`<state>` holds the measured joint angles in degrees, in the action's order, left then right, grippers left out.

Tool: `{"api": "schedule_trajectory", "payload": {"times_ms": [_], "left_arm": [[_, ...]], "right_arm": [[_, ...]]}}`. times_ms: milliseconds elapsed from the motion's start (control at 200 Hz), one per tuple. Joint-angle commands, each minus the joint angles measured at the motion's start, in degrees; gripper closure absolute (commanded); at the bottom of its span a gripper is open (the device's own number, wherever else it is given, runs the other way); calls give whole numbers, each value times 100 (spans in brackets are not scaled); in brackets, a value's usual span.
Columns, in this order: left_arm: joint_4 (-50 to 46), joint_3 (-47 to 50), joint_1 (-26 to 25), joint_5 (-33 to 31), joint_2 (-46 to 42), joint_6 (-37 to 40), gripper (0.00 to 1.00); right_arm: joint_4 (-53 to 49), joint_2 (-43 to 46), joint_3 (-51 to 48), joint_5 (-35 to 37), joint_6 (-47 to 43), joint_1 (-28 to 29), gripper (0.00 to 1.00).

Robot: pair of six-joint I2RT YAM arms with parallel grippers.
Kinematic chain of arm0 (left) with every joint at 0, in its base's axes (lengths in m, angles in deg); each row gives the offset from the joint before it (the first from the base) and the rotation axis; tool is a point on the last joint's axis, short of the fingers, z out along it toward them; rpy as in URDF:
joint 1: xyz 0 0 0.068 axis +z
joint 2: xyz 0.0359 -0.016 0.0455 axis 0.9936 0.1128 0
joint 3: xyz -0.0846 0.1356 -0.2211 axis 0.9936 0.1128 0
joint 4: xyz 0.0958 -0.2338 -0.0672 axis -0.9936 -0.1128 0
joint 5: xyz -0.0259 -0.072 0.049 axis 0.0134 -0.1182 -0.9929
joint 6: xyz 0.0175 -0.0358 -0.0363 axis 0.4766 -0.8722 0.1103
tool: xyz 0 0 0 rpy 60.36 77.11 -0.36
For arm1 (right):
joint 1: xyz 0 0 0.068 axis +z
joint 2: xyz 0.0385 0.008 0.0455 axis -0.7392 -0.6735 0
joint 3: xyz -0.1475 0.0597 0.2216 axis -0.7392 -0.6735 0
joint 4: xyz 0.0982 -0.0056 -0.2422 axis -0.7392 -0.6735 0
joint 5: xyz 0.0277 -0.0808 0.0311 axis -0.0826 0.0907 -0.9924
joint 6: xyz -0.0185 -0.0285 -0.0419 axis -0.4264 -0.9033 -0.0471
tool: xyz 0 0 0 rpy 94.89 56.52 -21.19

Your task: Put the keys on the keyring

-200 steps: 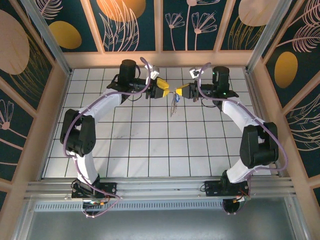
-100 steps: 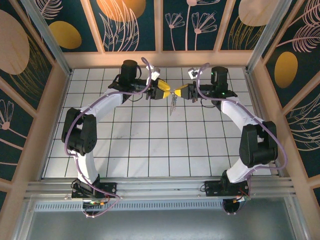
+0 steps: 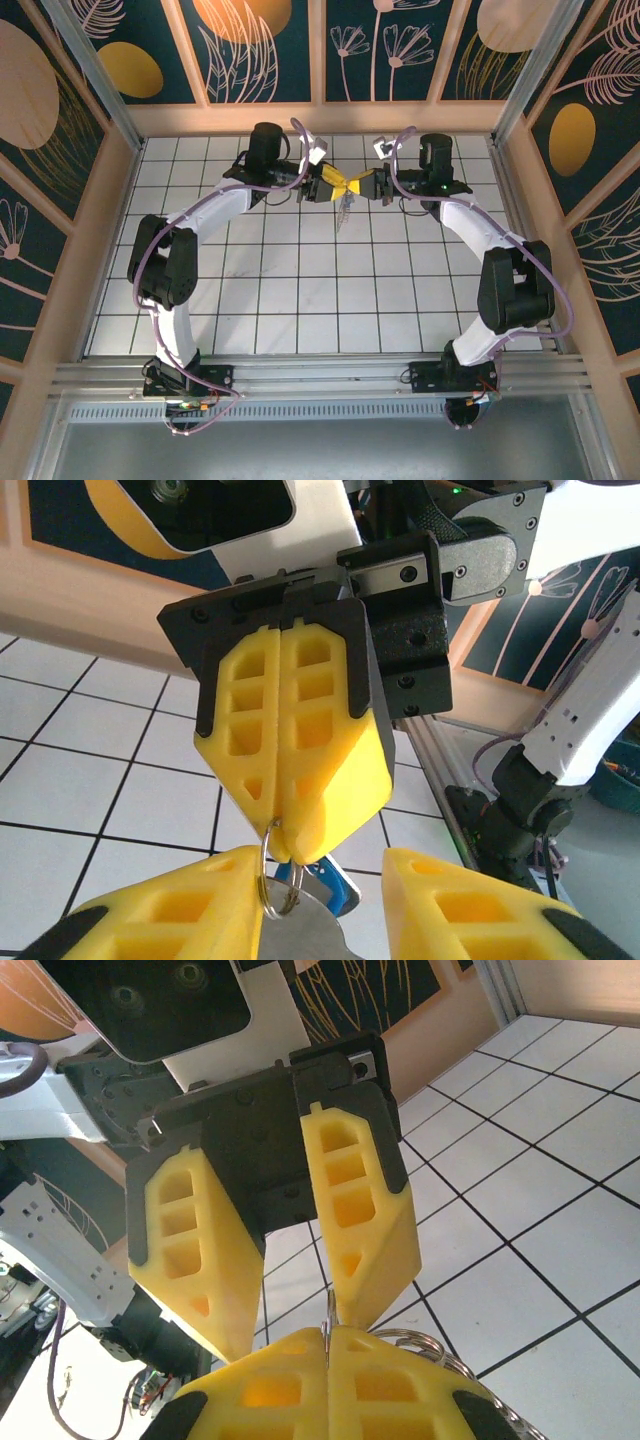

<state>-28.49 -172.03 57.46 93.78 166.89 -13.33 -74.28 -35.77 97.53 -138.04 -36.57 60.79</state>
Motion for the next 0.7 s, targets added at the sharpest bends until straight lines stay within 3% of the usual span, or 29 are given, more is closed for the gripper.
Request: {"api": "schedule_trajectory", "payload": {"times_ms": [0, 160, 300, 400, 455, 581, 696], "left_arm": [[186, -178, -39, 207, 77, -4, 71], [194, -251, -75, 241, 133, -20, 85], [198, -293, -98, 268, 147, -35, 90], [229, -284, -127, 269, 132, -35, 100], [314, -252, -140, 280, 99, -87, 100], [1342, 195, -145, 51, -159, -785, 100], [2340, 627, -145, -191, -403, -1474, 100]], "right_arm": [[221, -11, 167, -109, -32, 32, 100], [229, -13, 168, -113, -30, 39, 100], [233, -14, 155, -115, -26, 36, 100], [234, -4, 151, -107, -26, 40, 100], [282, 38, 121, -11, 21, 21, 100], [1110, 428, -360, 210, 597, -184, 70], [2136, 990, -1090, 585, 1306, -409, 62]]}}
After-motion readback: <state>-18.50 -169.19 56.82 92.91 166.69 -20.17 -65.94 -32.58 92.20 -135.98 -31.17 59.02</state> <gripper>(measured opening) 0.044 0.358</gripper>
